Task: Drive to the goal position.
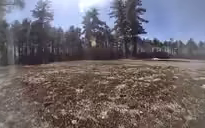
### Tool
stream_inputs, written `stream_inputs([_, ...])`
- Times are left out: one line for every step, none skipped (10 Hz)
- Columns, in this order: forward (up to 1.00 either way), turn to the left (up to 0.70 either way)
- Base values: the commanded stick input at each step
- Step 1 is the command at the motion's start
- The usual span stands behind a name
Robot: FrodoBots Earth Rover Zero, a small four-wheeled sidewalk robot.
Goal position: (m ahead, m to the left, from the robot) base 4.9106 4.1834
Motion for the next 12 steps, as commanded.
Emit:
stream_inputs([0.5,0.0])
stream_inputs([0.5,0.0])
stream_inputs([0.5,0.0])
stream_inputs([0.5,0.0])
stream_inputs([0.5,0.0])
stream_inputs([0.5,0.0])
stream_inputs([0.5,0.0])
stream_inputs([0.5,0.0])
stream_inputs([0.5,0.0])
stream_inputs([0.5,0.0])
stream_inputs([0.5,0.0])
stream_inputs([0.5,0.0])
